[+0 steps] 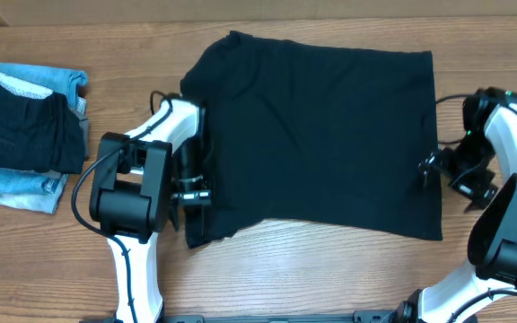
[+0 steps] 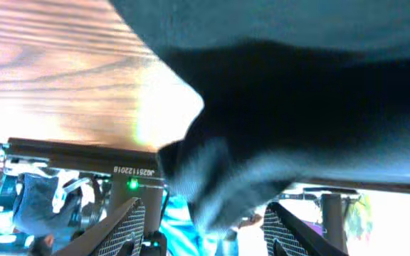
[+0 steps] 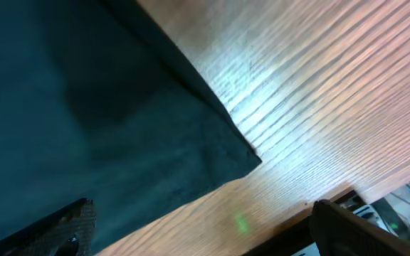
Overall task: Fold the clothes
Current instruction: 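Grasp the t-shirt's top corners with both grippers to smooth it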
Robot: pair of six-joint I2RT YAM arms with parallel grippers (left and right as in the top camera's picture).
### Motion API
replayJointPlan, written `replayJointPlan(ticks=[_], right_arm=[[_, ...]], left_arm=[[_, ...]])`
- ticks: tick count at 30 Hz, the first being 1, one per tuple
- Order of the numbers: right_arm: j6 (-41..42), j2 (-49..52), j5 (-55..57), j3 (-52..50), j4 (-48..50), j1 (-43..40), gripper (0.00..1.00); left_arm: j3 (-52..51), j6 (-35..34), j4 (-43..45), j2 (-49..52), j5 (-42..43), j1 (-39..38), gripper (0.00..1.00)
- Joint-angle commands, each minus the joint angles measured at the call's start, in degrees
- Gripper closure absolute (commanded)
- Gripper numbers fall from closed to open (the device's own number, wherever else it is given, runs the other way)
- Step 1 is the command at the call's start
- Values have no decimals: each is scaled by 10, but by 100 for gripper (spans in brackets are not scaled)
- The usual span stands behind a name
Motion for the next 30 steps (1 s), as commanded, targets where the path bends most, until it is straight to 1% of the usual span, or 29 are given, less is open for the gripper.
replayJointPlan(ticks=[1, 2, 4, 5, 6, 7, 8, 9, 10, 11, 12, 13, 14, 15, 17, 18, 20, 21, 22, 23, 25, 28, 30], right_arm=[[-14, -9, -3, 58, -11, -4, 0], [-49, -9, -40, 64, -5, -4, 0], [-143, -9, -159, 66, 20, -4, 0], [-169, -9, -203, 66, 38, -4, 0], [-182, -9, -233, 66, 58, -4, 0], [-182, -9, -244, 66, 80, -4, 3], [-182, -9, -247, 66, 97, -4, 8], [-182, -9, -247, 66, 120, -3, 20], [-182, -9, -251, 66, 141, -1, 27], [-182, -9, -260, 66, 162, 3, 50], [-182, -9, -265, 65, 202, 14, 78], [-182, -9, -262, 65, 238, 32, 96], [-182, -9, -255, 65, 256, 43, 96], [-182, -9, -249, 64, 276, 56, 96], [-181, -9, -245, 58, 316, 87, 96], [-181, -9, -242, 53, 325, 98, 96], [-179, -9, -200, 44, 332, 122, 96], [-179, -9, -181, 42, 335, 130, 96], [-179, -9, -166, 42, 336, 134, 96], [-179, -9, -163, 41, 336, 134, 96], [-179, -9, -163, 41, 337, 134, 96], [-180, -9, -154, 41, 335, 134, 96], [-179, -9, -155, 41, 334, 134, 96]], left_arm=[[100, 9, -11, -27, -1, 0, 42], [135, 9, -11, -33, -1, 0, 42], [207, 9, -8, -35, -1, 2, 43], [247, 9, 7, -35, 0, 2, 43], [291, 9, 30, -35, -1, 2, 46], [340, 33, 71, -35, 1, 2, 48], [368, 55, 101, -35, 0, 2, 47], [386, 71, 134, -35, -1, 2, 43], [399, 86, 200, -35, -2, 2, 37], [398, 88, 262, -34, -4, 2, 44], [396, 88, 336, -27, -10, 2, 50], [396, 88, 382, -19, -24, 2, 50], [393, 88, 431, -7, -46, 2, 55], [392, 89, 461, 2, -58, 3, 55], [392, 122, 560, 41, -61, 3, 35], [392, 125, 594, 58, -61, 3, 34], [392, 125, 663, 106, -61, 4, 39], [392, 131, 698, 137, -60, 4, 44], [392, 141, 727, 165, -59, 4, 53], [392, 144, 746, 187, -59, 4, 59], [392, 144, 754, 213, -64, 5, 73], [392, 145, 717, 223, -112, 9, 80], [392, 156, 680, 223, -121, 9, 83]])
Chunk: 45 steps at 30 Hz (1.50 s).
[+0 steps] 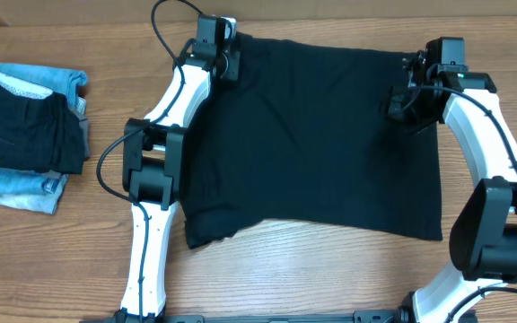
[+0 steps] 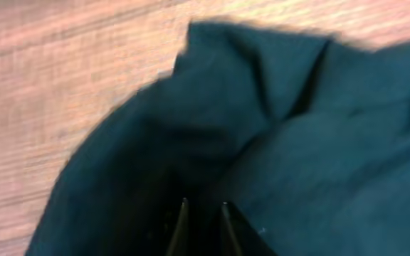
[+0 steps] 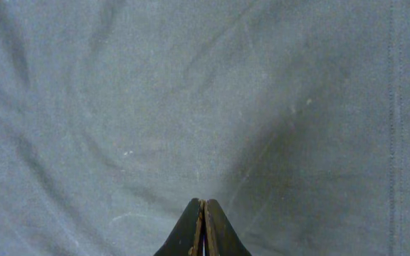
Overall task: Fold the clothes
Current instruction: 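Grasp the t-shirt's top corners with both grippers to smooth it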
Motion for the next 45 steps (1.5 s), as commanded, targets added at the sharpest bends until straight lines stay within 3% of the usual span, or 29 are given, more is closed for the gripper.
replayJointPlan(ticks=[1, 7, 12, 15, 21, 24, 26, 28, 35, 44, 45], right_arm=[[0, -9, 10, -3, 1, 0, 96], [0, -9, 10, -3, -3, 0, 96], [0, -9, 10, -3, -7, 0, 95], [0, -9, 10, -3, -12, 0, 95], [0, -9, 10, -3, -23, 0, 93], [0, -9, 10, -3, -23, 0, 92], [0, -9, 10, -3, -26, 0, 92], [0, -9, 10, -3, -28, 0, 91], [0, -9, 10, -3, -32, 0, 90], [0, -9, 10, -4, -45, 0, 88], [0, -9, 10, -8, -41, 0, 96]], left_arm=[[4, 24, -66, 3, -35, 6, 85], [6, 24, -208, -11, -29, -6, 96], [46, 21, -251, -94, -30, -19, 96], [47, 16, -217, -144, -35, -20, 96], [46, 12, -74, -132, -33, -11, 69], [46, 13, -9, -80, -26, -8, 51], [46, 26, 2, -40, -10, -6, 47], [46, 28, 2, -7, 35, -2, 49], [46, 86, 14, 24, 25, 3, 50], [46, 85, 66, 33, 17, 23, 65], [46, 83, 65, 33, 24, 24, 67]])
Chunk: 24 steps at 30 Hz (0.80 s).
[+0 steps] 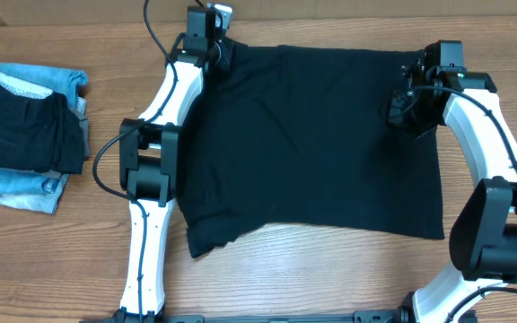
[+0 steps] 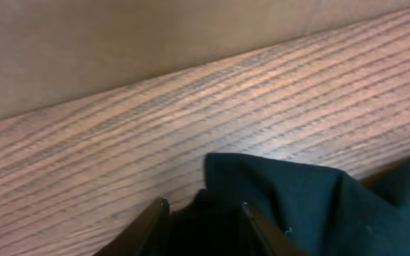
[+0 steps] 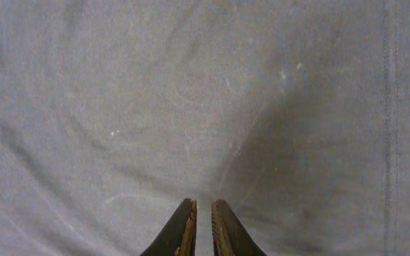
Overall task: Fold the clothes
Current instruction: 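Grasp the t-shirt's top corners with both grippers to smooth it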
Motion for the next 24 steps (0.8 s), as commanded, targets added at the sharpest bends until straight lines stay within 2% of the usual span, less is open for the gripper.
replayJointPlan(ticks=[1, 4, 5, 7, 8, 9, 13, 20, 24], right_arm=[[0, -9, 6, -15, 13, 0, 96], [2, -9, 5, -60, 79, 0, 96], [2, -9, 6, -74, 96, 0, 96], [2, -9, 5, -96, 133, 1, 96], [2, -9, 5, -111, 157, 1, 96], [2, -9, 5, -131, 182, 1, 96], [2, -9, 5, -145, 196, 1, 96], [2, -9, 6, -145, 188, 1, 96], [2, -9, 6, -145, 185, 1, 95]], left_arm=[[4, 9, 3, 10, 12, 4, 71], [5, -2, 7, 10, 16, 3, 83], [5, -3, 6, 10, 36, 3, 90], [5, -3, 10, 10, 55, 3, 95], [5, -9, 14, 10, 56, 3, 95], [5, -17, 18, 10, 56, 3, 91], [5, -17, -11, 10, 56, 6, 81], [6, -19, -219, 0, 20, 4, 87], [33, -67, -358, -31, 33, -3, 89]])
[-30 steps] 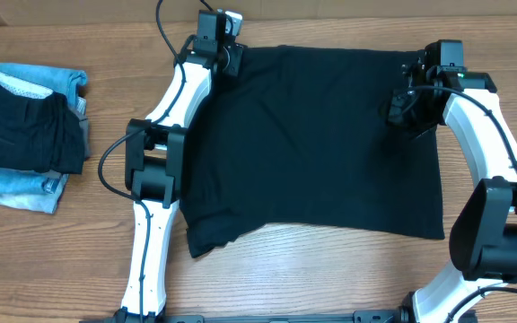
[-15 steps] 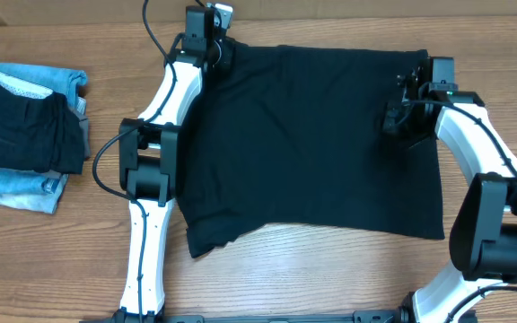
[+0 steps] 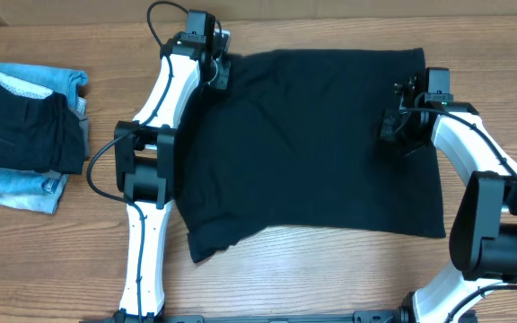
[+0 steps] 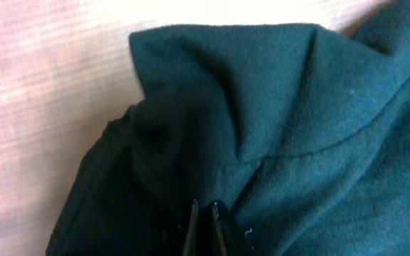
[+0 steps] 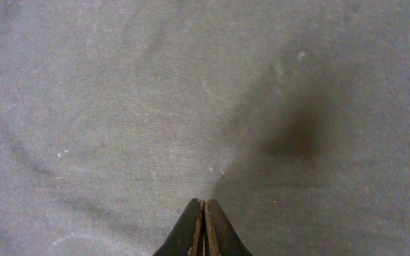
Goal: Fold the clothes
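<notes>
A black shirt (image 3: 312,144) lies spread flat on the wooden table (image 3: 330,269). My left gripper (image 3: 212,72) is at the shirt's far left corner. In the left wrist view that corner is bunched into folds (image 4: 226,92), and the gripper (image 4: 205,212) is nearly closed on the dark cloth. My right gripper (image 3: 391,130) rests on the shirt near its right edge, below the far right corner. In the right wrist view it (image 5: 204,208) is pressed shut on the fabric, with a crease running up from the tips.
A stack of folded clothes (image 3: 25,135), dark denim over light blue, sits at the table's left edge. The table's back edge runs just behind the shirt's far hem. Bare wood shows to the left of the shirt and along the front.
Left gripper has come nearer and slightly right, and the shirt's far left corner has moved in with it. Right gripper has moved nearer and left, its fingers now fully together.
Both grippers first were open beside the shirt's near left and right edges. Then both were at the far corners, closed on the cloth. Later their fingers stood slightly apart there. Now both are shut and the far left corner is drawn inward and bunched.
</notes>
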Robot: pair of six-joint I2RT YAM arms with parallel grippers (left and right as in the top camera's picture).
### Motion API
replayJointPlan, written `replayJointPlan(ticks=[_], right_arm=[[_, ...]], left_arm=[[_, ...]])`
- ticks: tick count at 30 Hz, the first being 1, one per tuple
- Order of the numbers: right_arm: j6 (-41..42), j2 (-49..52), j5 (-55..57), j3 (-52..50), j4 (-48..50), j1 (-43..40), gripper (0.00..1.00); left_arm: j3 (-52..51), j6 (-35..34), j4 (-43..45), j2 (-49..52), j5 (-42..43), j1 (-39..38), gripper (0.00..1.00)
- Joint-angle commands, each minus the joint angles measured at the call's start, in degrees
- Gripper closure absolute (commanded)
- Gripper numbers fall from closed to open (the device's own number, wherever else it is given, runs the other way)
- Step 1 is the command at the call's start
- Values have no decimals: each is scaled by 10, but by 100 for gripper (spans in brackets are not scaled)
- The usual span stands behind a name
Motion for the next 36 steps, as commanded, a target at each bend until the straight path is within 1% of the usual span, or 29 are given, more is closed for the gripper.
replayJointPlan(ticks=[1, 3, 5, 6, 7, 9, 10, 12, 14, 17, 18, 21, 24, 27, 31, 34, 36], right_arm=[[2, -9, 4, -2, 0, 1, 94], [2, -9, 4, -2, -1, 0, 93], [2, -9, 4, -2, -1, 0, 90], [2, -9, 4, -2, -1, 1, 90], [2, -9, 4, -2, -1, 1, 89], [2, -9, 4, -2, -1, 0, 89], [2, -9, 4, -2, -1, 0, 89], [2, -9, 4, -2, -1, 1, 89], [2, -9, 4, -2, -1, 1, 89], [2, -9, 4, -2, -1, 1, 88], [2, -9, 4, -2, -1, 1, 88], [2, -9, 4, -2, -1, 0, 88], [2, -9, 4, -2, -1, 1, 88], [2, -9, 4, -2, -2, 1, 88], [2, -9, 4, -2, -2, 1, 87], [2, -9, 4, -2, -2, 1, 84], [2, -9, 4, -2, -2, 0, 84]], left_arm=[[11, -35, -94, -20, 25, -8, 88], [36, -42, -136, -34, 67, -11, 91], [76, -52, -151, -49, 63, -13, 90], [111, -51, -139, -57, 49, -12, 82], [135, -51, -123, -58, 30, -11, 79], [149, -40, -68, -58, 13, -8, 54], [148, -32, -53, -53, 13, -5, 54], [147, -29, -50, -43, 18, 3, 55], [147, -29, -59, -25, 22, 11, 55], [147, -11, -82, 1, 23, 22, 55], [147, -1, -89, 9, 40, 25, 55], [147, -4, -99, 22, 99, 37, 56], [147, -6, -101, 32, 99, 38, 55], [147, -6, -89, 62, 100, 38, 57], [147, -10, -56, 77, 99, 38, 63], [147, -10, -39, 76, 95, 38, 66], [147, -10, -27, 76, 95, 38, 78]])
